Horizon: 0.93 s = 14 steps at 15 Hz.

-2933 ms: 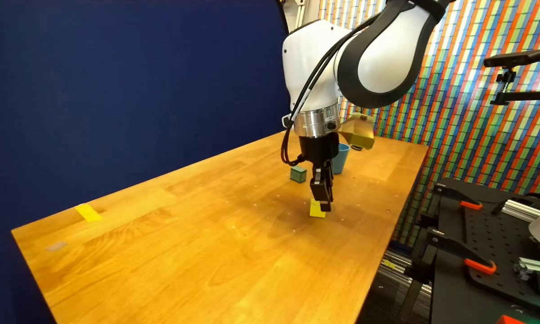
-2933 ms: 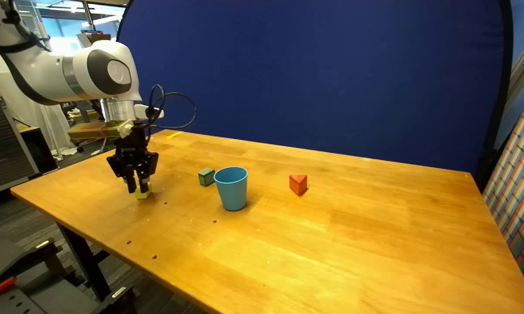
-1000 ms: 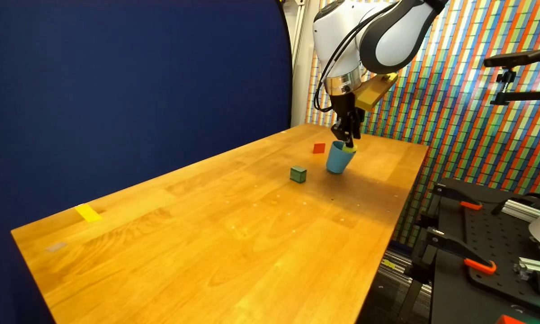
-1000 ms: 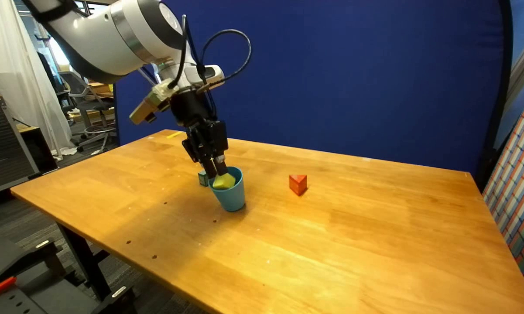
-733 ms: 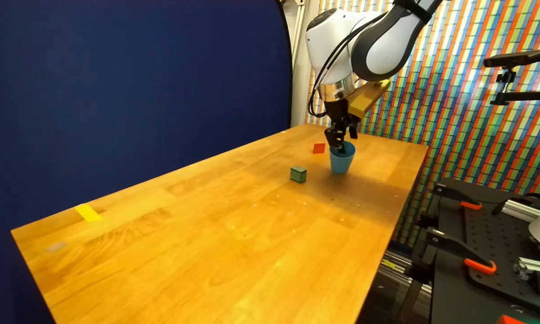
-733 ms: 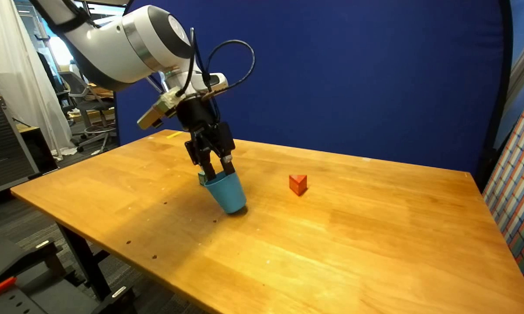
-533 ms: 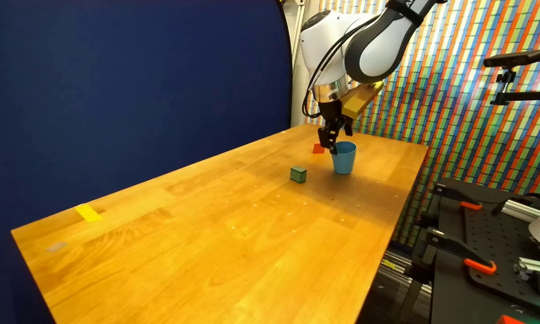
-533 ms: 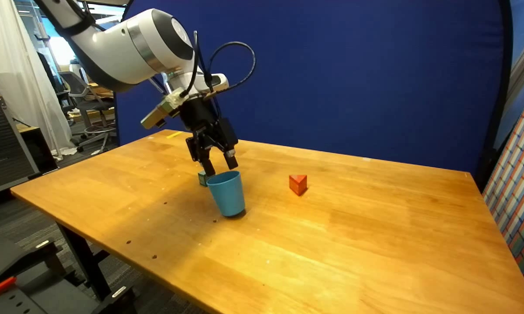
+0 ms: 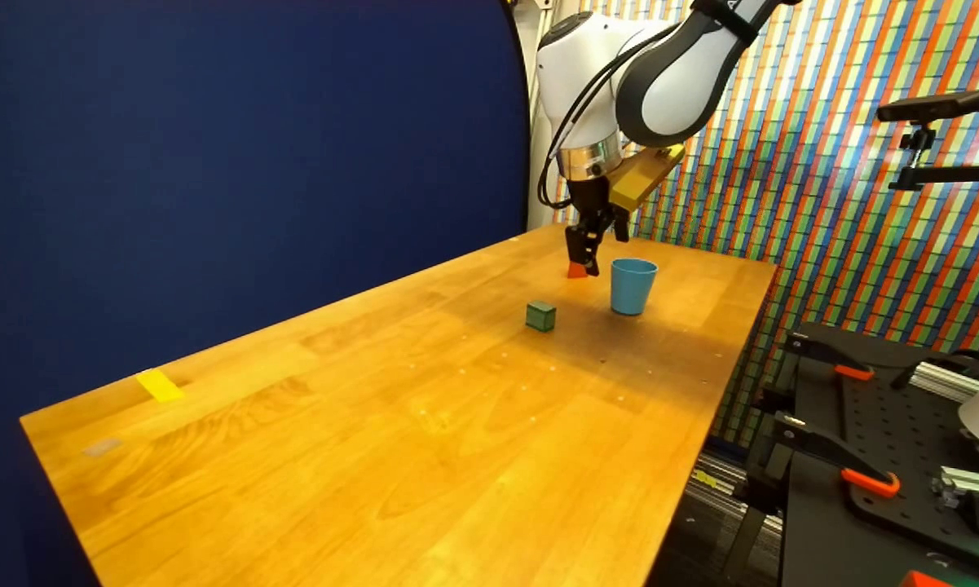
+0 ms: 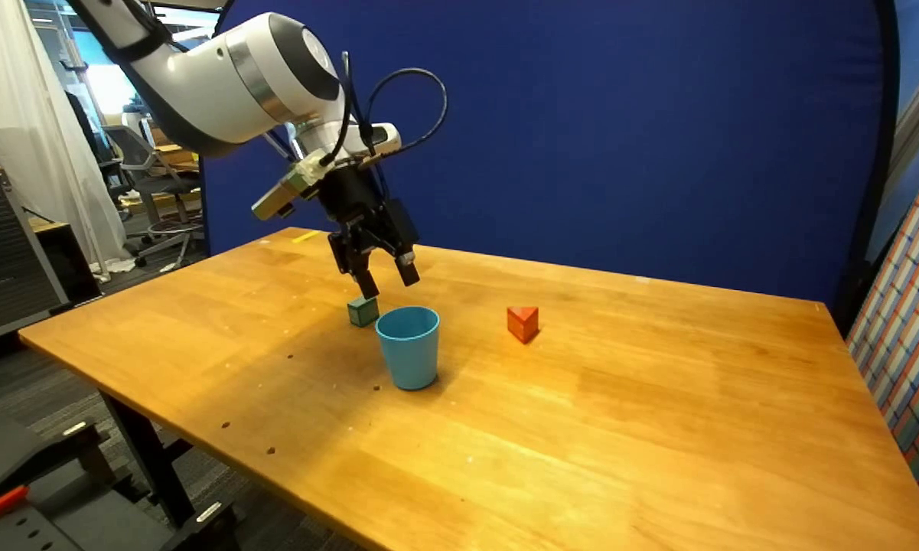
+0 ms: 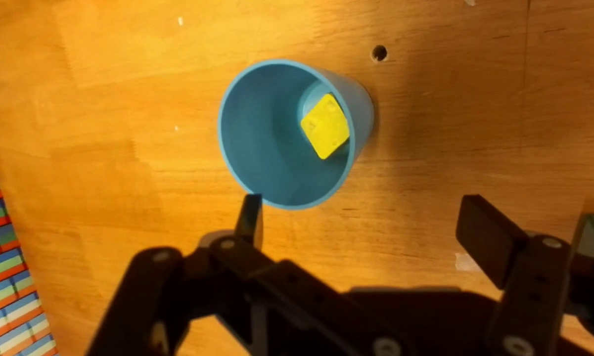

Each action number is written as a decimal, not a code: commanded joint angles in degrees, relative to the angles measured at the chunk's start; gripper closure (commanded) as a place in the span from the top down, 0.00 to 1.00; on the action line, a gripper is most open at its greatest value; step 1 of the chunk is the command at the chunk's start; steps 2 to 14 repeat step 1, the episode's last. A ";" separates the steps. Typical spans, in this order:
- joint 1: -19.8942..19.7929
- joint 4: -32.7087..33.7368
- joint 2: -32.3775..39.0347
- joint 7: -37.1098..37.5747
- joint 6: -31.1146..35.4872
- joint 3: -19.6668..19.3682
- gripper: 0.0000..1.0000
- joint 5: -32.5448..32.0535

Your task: Put the yellow cube inside the blue cup

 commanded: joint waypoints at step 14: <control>0.89 -0.06 -0.29 -0.89 0.35 -0.85 1.00 1.07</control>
